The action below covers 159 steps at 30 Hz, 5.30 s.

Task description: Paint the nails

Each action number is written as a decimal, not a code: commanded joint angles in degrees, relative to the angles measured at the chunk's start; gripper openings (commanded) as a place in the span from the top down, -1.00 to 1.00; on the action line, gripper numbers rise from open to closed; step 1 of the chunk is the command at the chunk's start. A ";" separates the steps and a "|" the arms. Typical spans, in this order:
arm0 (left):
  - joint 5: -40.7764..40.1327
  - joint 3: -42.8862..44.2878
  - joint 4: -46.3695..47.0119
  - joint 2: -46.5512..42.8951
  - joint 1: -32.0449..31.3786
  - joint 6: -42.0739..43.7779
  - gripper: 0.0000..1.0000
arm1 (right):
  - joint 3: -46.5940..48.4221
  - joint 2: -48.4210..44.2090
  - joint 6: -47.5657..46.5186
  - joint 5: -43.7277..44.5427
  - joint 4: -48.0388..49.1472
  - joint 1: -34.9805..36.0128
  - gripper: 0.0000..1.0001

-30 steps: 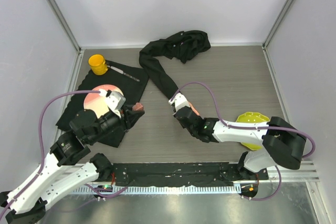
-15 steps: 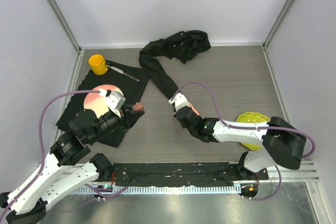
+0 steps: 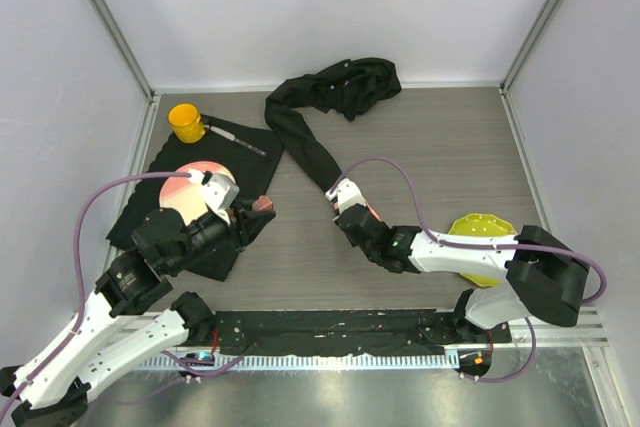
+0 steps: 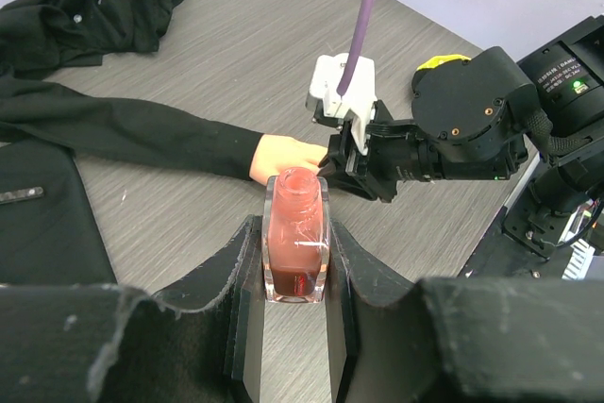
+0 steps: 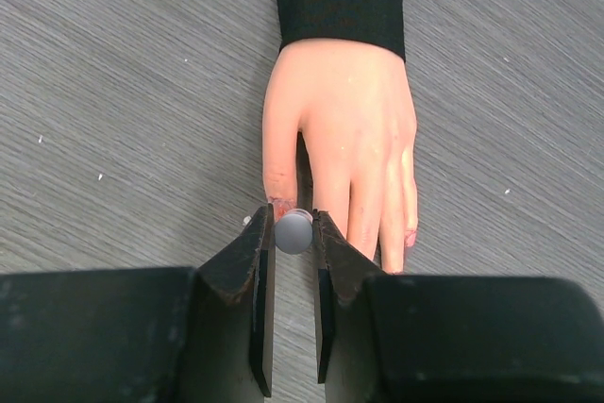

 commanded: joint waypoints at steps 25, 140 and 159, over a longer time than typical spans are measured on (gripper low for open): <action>1.48 -0.11 3.84 0.15 0.93 -0.76 1.00 | 1.10 -0.27 0.77 0.03 1.91 -0.35 0.98; 3.15 -0.11 4.19 0.50 2.16 -1.11 1.00 | 3.38 2.72 0.07 -0.33 3.76 -0.35 0.98; 3.32 -0.20 4.37 0.50 2.25 -1.29 1.00 | 3.20 1.74 -0.10 -0.06 3.40 -0.35 0.98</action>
